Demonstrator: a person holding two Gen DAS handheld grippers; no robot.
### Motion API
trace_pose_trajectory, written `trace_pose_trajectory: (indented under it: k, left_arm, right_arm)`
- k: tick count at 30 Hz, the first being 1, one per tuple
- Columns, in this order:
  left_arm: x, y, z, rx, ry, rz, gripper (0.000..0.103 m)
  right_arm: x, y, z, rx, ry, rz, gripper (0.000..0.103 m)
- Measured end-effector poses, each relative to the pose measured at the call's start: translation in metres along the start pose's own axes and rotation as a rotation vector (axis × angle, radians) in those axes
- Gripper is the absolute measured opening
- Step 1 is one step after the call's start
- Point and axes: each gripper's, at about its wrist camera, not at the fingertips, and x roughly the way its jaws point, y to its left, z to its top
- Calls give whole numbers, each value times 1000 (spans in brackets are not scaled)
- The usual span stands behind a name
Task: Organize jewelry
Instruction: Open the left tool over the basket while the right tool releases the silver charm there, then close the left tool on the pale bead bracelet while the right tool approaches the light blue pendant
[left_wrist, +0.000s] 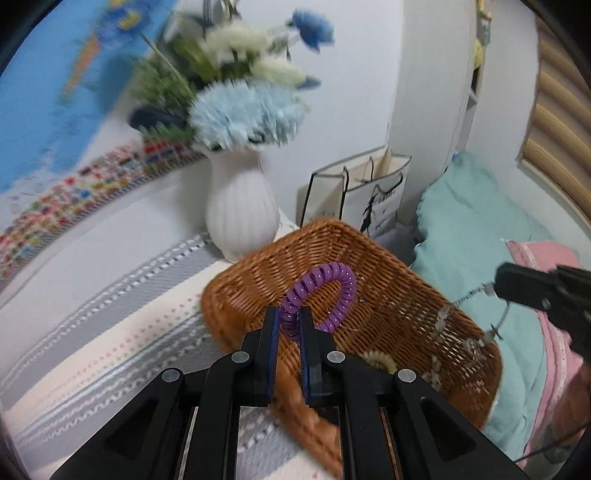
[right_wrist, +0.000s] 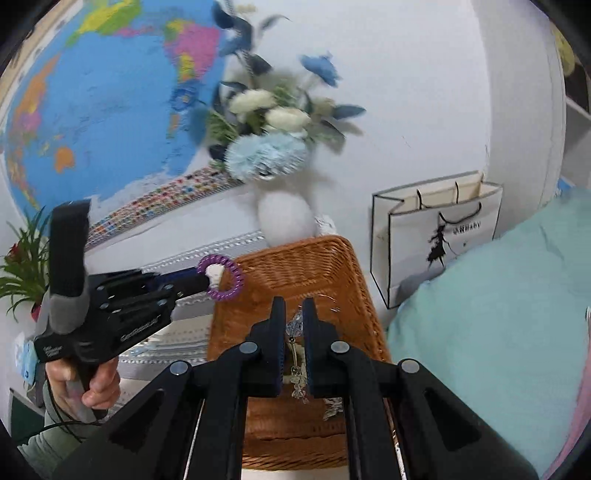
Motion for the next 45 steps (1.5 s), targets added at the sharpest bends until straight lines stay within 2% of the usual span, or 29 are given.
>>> trace_pose_trajectory:
  k: [6,8,10,11,12,13,16,21,25,29,31,36,40,45]
  left_arm:
    - [37,0,1,0,52,2,11]
    - [40,2,1,-5,66,-14,13]
    - [38,6,1,-28,83,-49,19]
    - [36,6,2,-34,84,-58,29]
    - [32,8,1,-42,79,-71,42]
    - [28,9,0,-48,69,-72,45]
    - [13,8,-4,-36,40,-57,46]
    - [-21,16,-18,-41,10,-35,46]
    - [-64,43,-39,-79,-31,1,46]
    - [-116,90,-68,-149,-77,123,46]
    - [-146,122,-87,-223,-94,204,46]
    - [-187,182,-131,-367,-116,298,45]
    - [-195,213,-165,-426,-103,306,45]
    - [-180,230,-192,-426,-57,283,45]
  right_arm:
    - [32,-11,-7,6,60,-38,10]
    - [39,-14,-9,9,84,-42,14]
    - [43,-18,-11,28,103,-14,23]
    - [44,-21,-12,44,109,3,33]
    - [44,-24,-13,56,109,13,36]
    - [44,-24,-13,58,108,17,36]
    - [35,-19,-16,33,86,1,36]
    - [23,-7,-19,23,71,30,36]
    - [14,23,-21,-55,50,17,36]
    - [8,57,-23,-107,48,90,36]
    - [8,76,-23,-131,46,116,36]
    - [19,120,-29,-175,85,199,36]
    - [32,164,-38,-226,125,232,36]
    - [45,210,-50,-278,166,256,36]
